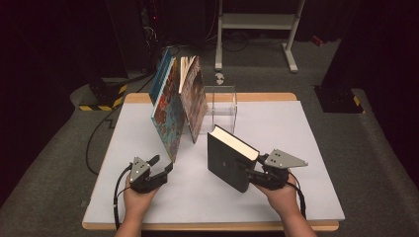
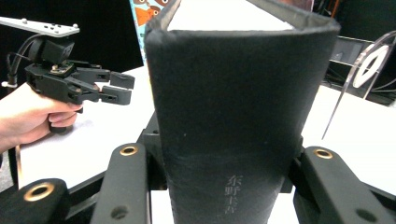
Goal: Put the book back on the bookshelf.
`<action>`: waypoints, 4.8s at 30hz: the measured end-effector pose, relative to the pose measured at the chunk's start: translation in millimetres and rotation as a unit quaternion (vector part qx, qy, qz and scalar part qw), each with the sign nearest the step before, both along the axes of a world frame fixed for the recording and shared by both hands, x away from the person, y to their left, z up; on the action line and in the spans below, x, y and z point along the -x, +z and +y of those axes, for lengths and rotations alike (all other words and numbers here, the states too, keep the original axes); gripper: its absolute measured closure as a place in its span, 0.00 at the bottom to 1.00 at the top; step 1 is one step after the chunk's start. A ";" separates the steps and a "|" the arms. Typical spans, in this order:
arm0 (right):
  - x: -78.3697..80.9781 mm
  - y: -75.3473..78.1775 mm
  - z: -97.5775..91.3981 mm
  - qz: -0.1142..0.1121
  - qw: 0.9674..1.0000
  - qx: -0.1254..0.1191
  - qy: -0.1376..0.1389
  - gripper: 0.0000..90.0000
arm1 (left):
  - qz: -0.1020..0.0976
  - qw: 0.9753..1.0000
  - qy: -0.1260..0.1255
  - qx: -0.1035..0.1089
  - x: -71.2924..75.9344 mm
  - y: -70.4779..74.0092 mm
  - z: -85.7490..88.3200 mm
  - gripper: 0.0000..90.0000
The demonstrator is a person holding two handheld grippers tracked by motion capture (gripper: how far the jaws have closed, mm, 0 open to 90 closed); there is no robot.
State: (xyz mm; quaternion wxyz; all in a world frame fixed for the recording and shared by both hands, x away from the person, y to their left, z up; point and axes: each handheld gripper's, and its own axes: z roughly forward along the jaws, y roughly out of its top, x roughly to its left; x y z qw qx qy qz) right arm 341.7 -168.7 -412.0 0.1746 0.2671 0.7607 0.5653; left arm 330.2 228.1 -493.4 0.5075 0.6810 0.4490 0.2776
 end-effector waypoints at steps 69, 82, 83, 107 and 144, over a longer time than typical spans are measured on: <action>-15.7 33.8 4.5 -0.013 0.990 0.026 -0.140 0.60 | 0.004 1.000 -0.007 0.019 -2.6 -1.6 4.1 0.42; -62.8 51.8 47.3 -0.023 0.981 0.029 -0.190 0.60 | 0.002 0.999 -0.018 0.032 -1.9 -1.3 7.0 0.42; -66.6 52.9 50.9 -0.024 0.980 0.028 -0.194 0.60 | 0.003 0.999 -0.018 0.034 -1.7 -1.2 7.8 0.42; -146.1 50.6 84.9 -0.013 0.964 0.018 -0.265 0.60 | 0.003 0.998 -0.019 0.053 0.5 -0.8 14.3 0.42; -192.8 40.8 106.5 -0.013 0.956 0.022 -0.293 0.60 | 0.005 0.998 -0.020 0.056 -2.0 -2.6 14.2 0.42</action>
